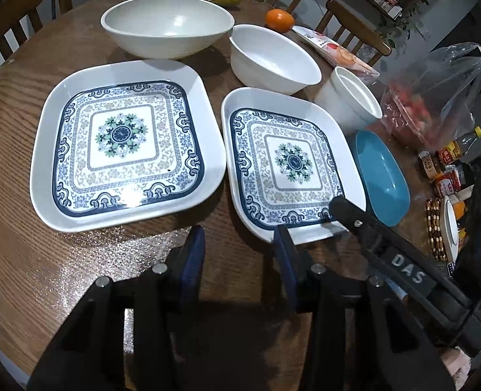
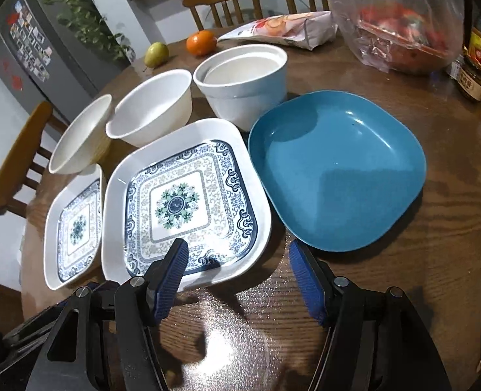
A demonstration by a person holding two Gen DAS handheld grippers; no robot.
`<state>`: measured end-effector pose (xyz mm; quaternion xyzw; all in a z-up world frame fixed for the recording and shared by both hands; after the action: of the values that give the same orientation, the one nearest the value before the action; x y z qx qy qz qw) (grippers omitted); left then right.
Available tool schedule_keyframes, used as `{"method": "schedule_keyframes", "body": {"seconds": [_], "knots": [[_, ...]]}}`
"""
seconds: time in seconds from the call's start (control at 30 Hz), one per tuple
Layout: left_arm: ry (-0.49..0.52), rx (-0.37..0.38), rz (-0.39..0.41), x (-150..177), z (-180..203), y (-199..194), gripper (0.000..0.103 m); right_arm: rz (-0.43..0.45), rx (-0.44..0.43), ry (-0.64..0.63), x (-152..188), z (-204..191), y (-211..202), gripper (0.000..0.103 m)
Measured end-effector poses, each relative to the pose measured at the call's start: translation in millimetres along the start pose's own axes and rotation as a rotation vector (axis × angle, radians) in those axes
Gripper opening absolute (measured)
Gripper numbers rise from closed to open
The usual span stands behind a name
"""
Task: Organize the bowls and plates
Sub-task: 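Grip the large square plate rim with both grippers, slide it closer, release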
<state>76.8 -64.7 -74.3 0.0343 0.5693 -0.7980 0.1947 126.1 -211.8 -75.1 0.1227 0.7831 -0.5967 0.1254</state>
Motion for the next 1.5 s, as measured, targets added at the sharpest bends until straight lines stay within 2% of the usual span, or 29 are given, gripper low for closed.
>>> {"method": "schedule_keyframes", "body": {"seconds": [0.1, 0.2, 0.23, 0.3, 0.33, 0.5, 0.77, 1.07, 1.27, 1.5], "knots": [[0.004, -0.007, 0.01, -0.9, 2.1, 0.3, 0.044, 0.011, 0.045, -0.03, -2.5, -2.2, 3.6, 0.054], [0.001, -0.003, 0.015, -3.7, 4.6, 2.4, 0.043, 0.027, 0.108, -0.076, -2.5, -6.9, 6.2, 0.031], [0.003, -0.003, 0.019, -3.9, 5.5, 2.6, 0.039, 0.029, 0.123, -0.086, -1.7, -7.9, 6.1, 0.025], [0.021, -0.004, 0.017, -4.4, 8.4, 4.9, 0.022, 0.038, 0.126, -0.108, 0.8, -8.8, 5.2, 0.023], [0.026, -0.018, 0.01, -3.6, 8.9, 6.4, 0.022, 0.037, 0.11, -0.117, 2.5, -8.3, 4.2, 0.022], [0.059, 0.001, -0.017, 4.6, 9.2, 4.4, 0.021, 0.023, 0.113, -0.131, 12.3, -3.4, -2.7, 0.021], [0.126, 0.016, -0.091, 41.8, 2.3, -8.0, 0.021, 0.008, 0.153, -0.158, 55.9, -8.1, -25.7, 0.021], [0.167, -0.029, -0.084, 85.4, -16.5, -30.0, 0.022, -0.006, 0.139, -0.177, 105.2, -27.6, -41.1, 0.022], [0.178, -0.042, -0.064, 93.3, -25.8, -36.9, 0.02, -0.003, 0.13, -0.17, 125.5, -37.5, -42.0, 0.022], [0.166, -0.029, -0.053, 95.3, -32.3, -41.3, 0.021, -0.007, 0.112, -0.17, 126.5, -41.7, -41.8, 0.024]]}}
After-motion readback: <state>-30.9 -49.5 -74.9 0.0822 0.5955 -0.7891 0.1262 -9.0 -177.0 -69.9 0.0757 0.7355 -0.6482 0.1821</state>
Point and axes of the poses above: each gripper's, at about its wrist camera, not at the fingertips, and y roughly the way its jaws point, z to its right, x to its underside, the point moved 2 cm from there along y, roughly the way its jaws point, and after that the axes turned 9 degrees about -z, right-handed, at the moved point
